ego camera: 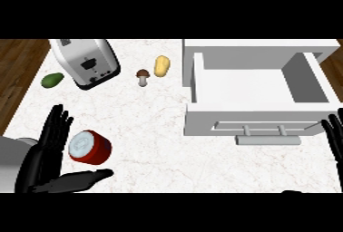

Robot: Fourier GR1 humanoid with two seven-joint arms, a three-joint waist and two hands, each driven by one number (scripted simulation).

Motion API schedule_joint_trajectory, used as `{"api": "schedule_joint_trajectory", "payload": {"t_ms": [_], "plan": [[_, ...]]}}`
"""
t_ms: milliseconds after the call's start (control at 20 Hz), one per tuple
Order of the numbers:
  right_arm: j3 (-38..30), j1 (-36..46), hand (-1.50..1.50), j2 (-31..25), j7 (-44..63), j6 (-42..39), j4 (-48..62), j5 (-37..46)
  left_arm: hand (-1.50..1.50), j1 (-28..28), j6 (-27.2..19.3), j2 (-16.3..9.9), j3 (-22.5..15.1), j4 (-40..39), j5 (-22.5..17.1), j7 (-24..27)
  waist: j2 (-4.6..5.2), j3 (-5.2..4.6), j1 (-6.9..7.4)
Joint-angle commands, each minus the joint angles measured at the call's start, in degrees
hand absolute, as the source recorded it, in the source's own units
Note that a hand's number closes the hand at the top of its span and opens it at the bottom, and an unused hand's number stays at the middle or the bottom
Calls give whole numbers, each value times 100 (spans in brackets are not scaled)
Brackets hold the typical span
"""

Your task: Pick up the can, place it into the drawer and close the drawer

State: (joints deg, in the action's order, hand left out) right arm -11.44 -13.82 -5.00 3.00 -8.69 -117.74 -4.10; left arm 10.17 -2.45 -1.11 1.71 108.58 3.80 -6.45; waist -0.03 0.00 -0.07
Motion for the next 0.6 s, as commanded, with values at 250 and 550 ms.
{"api": "schedule_joint_trajectory", "payload": {"t_ms": [250, 550], "plan": [[-218, 205, -150, 3, -69, -120, 297, -44, -150, -443, -64, -32, 322, -1294, 25, 777, 3, 0, -8], [-131, 53, -150, 149, -251, -171, 203, 77, -150, 96, 344, -298, 757, -1619, -321, 1634, 0, -1, 3]]}}
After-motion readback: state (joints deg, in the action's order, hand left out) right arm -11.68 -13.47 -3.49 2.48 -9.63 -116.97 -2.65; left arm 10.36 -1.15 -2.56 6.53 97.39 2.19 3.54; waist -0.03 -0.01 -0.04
